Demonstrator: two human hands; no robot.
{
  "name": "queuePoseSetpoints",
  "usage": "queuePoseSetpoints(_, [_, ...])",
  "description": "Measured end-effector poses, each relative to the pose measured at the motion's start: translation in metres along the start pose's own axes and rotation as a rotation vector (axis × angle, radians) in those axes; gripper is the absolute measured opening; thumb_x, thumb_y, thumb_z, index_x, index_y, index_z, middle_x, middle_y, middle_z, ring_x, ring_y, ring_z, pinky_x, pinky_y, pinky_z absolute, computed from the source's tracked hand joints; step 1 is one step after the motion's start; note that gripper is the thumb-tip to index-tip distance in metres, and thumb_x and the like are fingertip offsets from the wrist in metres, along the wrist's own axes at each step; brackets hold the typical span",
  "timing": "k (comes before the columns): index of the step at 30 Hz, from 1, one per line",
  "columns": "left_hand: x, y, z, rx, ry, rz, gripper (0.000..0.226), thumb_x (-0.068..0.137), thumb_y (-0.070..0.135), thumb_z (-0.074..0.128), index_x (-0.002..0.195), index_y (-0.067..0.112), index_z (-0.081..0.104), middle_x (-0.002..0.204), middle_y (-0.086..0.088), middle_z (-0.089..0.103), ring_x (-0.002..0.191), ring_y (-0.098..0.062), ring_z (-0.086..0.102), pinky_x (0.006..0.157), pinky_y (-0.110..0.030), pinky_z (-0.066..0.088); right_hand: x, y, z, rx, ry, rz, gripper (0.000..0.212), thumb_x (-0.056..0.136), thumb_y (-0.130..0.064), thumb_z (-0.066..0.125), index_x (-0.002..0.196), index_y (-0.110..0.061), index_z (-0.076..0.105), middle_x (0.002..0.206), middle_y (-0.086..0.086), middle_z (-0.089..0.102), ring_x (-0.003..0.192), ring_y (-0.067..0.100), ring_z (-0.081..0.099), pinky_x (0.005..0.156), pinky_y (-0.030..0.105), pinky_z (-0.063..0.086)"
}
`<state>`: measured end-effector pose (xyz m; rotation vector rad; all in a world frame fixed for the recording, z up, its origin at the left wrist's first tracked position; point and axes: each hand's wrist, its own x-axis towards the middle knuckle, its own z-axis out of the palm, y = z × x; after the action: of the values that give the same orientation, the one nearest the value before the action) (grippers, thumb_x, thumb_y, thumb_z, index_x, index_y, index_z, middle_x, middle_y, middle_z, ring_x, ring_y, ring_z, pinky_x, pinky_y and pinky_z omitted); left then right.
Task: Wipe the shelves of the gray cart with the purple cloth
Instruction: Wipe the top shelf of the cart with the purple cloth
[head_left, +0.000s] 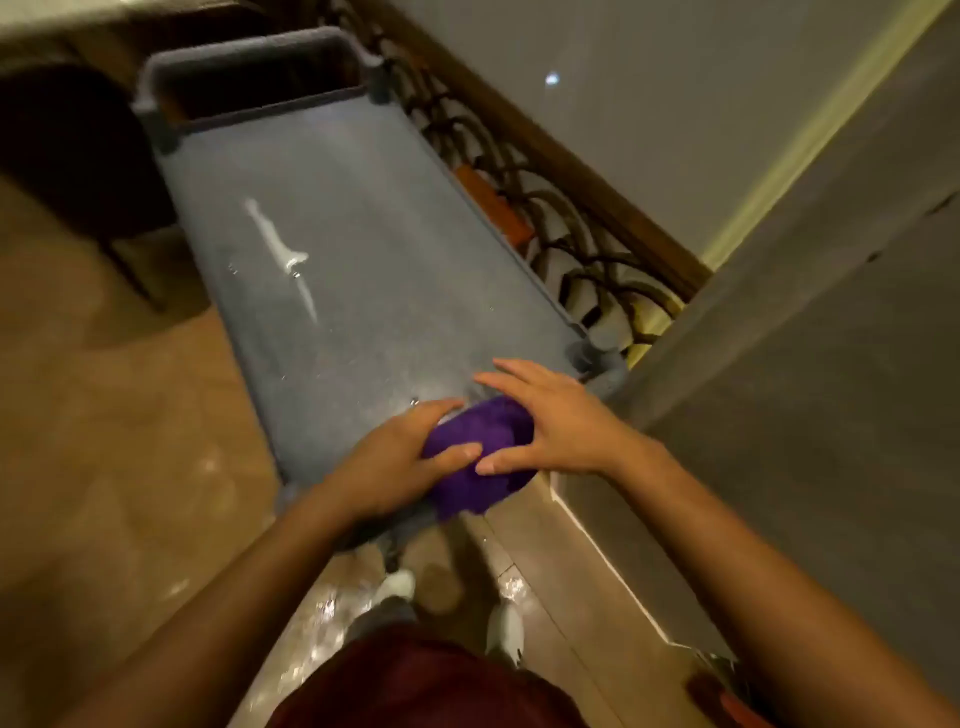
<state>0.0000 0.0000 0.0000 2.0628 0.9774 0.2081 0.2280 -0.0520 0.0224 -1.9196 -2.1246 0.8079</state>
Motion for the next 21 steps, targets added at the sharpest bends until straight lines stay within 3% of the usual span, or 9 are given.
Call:
queuePoseSetpoints(4, [-0.009, 0.011, 0.012, -0.032, -0.009, -0.217, 0.075, 0.089, 0.061, 0.058, 0.150, 0.024, 0.037, 0.149, -0.004, 0.050, 0.126, -0.022, 0.055, 0.103, -0.039, 0.049, 0.008, 0.012, -0.002, -0.193, -0.188, -0.098, 0.108, 0.064, -0.089, 0.062, 0.155, -0.044, 0.024, 0.167, -0.001, 0.025, 0.153, 0.022, 0.024, 0.121, 0.053, 0.024])
queuePoseSetpoints(6, [-0.013, 0.012, 0.020, -0.007, -0.034, -0.294, 0.076, 0.089, 0.059, 0.060, 0.150, 0.020, 0.039, 0.144, -0.009, 0.055, 0.124, -0.025, 0.057, 0.105, -0.041, 0.048, 0.011, 0.014, 0.004, -0.230, -0.249, -0.111, 0.106, 0.067, -0.086, 0.064, 0.155, -0.041, 0.028, 0.162, 0.000, 0.036, 0.147, 0.023, 0.036, 0.118, 0.048, 0.034])
queuePoseSetpoints(9, [-0.014, 0.018, 0.021, -0.004, -0.026, -0.344, 0.073, 0.088, 0.060, 0.062, 0.145, 0.018, 0.046, 0.135, -0.007, 0.061, 0.114, -0.023, 0.062, 0.099, -0.037, 0.052, 0.015, 0.020, -0.002, -0.232, -0.260, -0.112, 0.092, 0.069, -0.081, 0.067, 0.148, -0.038, 0.044, 0.145, -0.001, 0.058, 0.127, 0.025, 0.058, 0.101, 0.040, 0.047])
queuePoseSetpoints(14, [-0.010, 0.029, 0.019, 0.060, -0.047, -0.351, 0.056, 0.083, 0.059, 0.069, 0.115, 0.013, 0.070, 0.103, -0.010, 0.073, 0.094, -0.026, 0.068, 0.087, -0.043, 0.056, 0.009, 0.015, -0.007, -0.285, -0.226, -0.202, 0.069, 0.077, -0.066, 0.073, 0.136, -0.032, 0.060, 0.124, 0.000, 0.071, 0.111, 0.025, 0.065, 0.090, 0.040, 0.054])
queuePoseSetpoints(18, [-0.007, 0.035, 0.017, 0.365, 0.121, -0.206, 0.046, 0.082, 0.055, 0.071, 0.107, 0.017, 0.069, 0.102, -0.008, 0.060, 0.099, -0.025, 0.052, 0.088, -0.042, 0.046, 0.001, 0.012, -0.006, -0.391, -0.069, -0.291, 0.052, 0.082, -0.053, 0.074, 0.126, -0.027, 0.064, 0.118, 0.004, 0.072, 0.108, 0.029, 0.065, 0.088, 0.044, 0.054])
queuePoseSetpoints(21, [-0.013, 0.042, 0.018, 0.318, 0.174, -0.145, 0.035, 0.085, 0.047, 0.071, 0.104, 0.019, 0.067, 0.102, -0.006, 0.059, 0.100, -0.023, 0.051, 0.088, -0.041, 0.046, -0.005, 0.009, -0.004, -0.418, -0.011, -0.340, 0.039, 0.087, -0.037, 0.073, 0.120, -0.018, 0.064, 0.115, 0.007, 0.068, 0.108, 0.030, 0.060, 0.089, 0.044, 0.051])
